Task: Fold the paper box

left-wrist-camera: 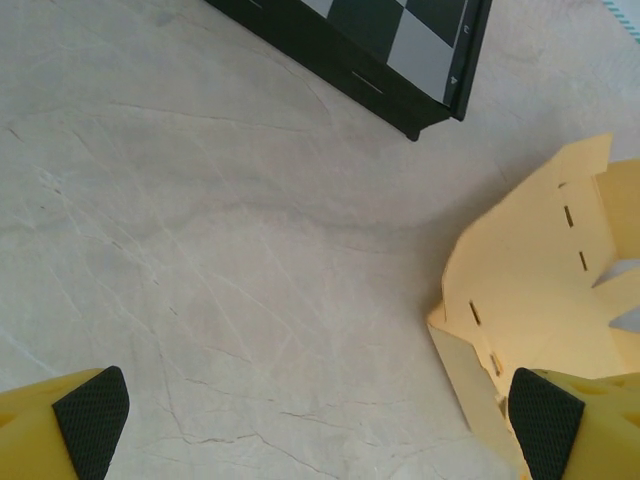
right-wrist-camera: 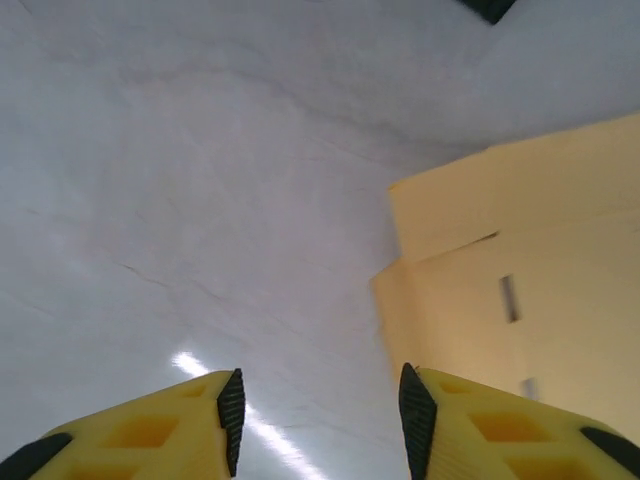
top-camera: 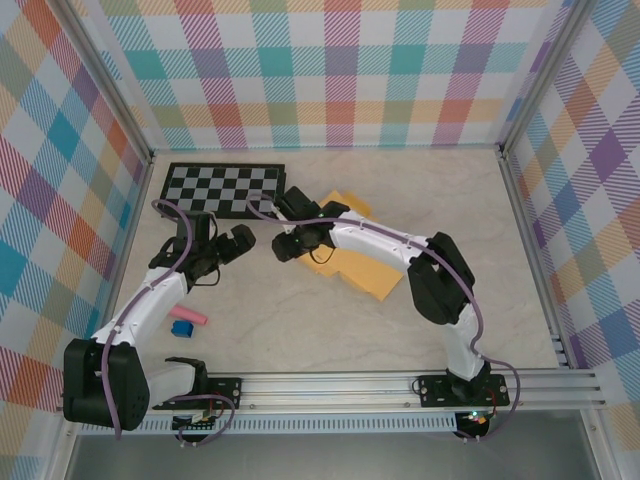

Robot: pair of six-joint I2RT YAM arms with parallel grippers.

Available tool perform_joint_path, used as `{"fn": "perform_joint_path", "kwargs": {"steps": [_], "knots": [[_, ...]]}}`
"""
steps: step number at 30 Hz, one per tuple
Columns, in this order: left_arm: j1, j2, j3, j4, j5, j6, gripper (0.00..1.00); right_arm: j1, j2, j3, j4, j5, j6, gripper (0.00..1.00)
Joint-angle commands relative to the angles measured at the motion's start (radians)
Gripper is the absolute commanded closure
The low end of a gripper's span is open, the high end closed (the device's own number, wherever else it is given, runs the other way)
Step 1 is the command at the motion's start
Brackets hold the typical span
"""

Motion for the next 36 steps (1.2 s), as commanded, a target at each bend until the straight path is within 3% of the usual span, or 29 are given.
{"fn": "perform_joint_path", "kwargs": {"steps": [1, 5, 9, 13, 16, 19, 24, 26, 31, 34, 36], "knots": [[-0.007, 0.004, -0.008, 0.065, 0.087, -0.025, 0.00, -0.021, -0.015, 0.007, 0.032, -0.208, 0.267, 0.42], [-0.034, 0.041, -0.016, 0.122, 0.167, -0.067, 0.00, -0.064, -0.150, -0.059, 0.004, -0.243, 0.036, 0.41], [-0.116, 0.131, -0.001, 0.210, 0.248, -0.144, 0.00, -0.214, -0.294, -0.243, 0.001, -0.157, -0.170, 0.41], [-0.220, 0.244, 0.069, 0.229, 0.259, -0.170, 0.00, -0.390, -0.396, -0.389, 0.055, -0.140, -0.128, 0.41], [-0.258, 0.317, 0.123, 0.171, 0.174, -0.213, 0.01, -0.462, -0.437, -0.461, 0.088, -0.087, -0.078, 0.40], [-0.273, 0.385, 0.162, 0.148, 0.138, -0.256, 0.12, -0.491, -0.465, -0.516, 0.133, -0.097, -0.032, 0.40], [-0.299, 0.506, 0.267, 0.050, 0.064, -0.258, 0.47, -0.488, -0.460, -0.558, 0.169, -0.212, -0.019, 0.41], [-0.300, 0.541, 0.308, -0.003, 0.032, -0.260, 0.51, -0.481, -0.459, -0.572, 0.174, -0.228, -0.048, 0.41], [-0.302, 0.604, 0.377, -0.052, 0.005, -0.238, 0.74, -0.400, -0.431, -0.578, 0.161, -0.146, -0.233, 0.40], [-0.302, 0.616, 0.401, -0.067, 0.016, -0.207, 0.94, -0.330, -0.376, -0.544, 0.140, -0.077, -0.330, 0.39], [-0.300, 0.602, 0.413, -0.089, 0.012, -0.168, 1.00, -0.301, -0.341, -0.522, 0.138, -0.076, -0.369, 0.39]]}}
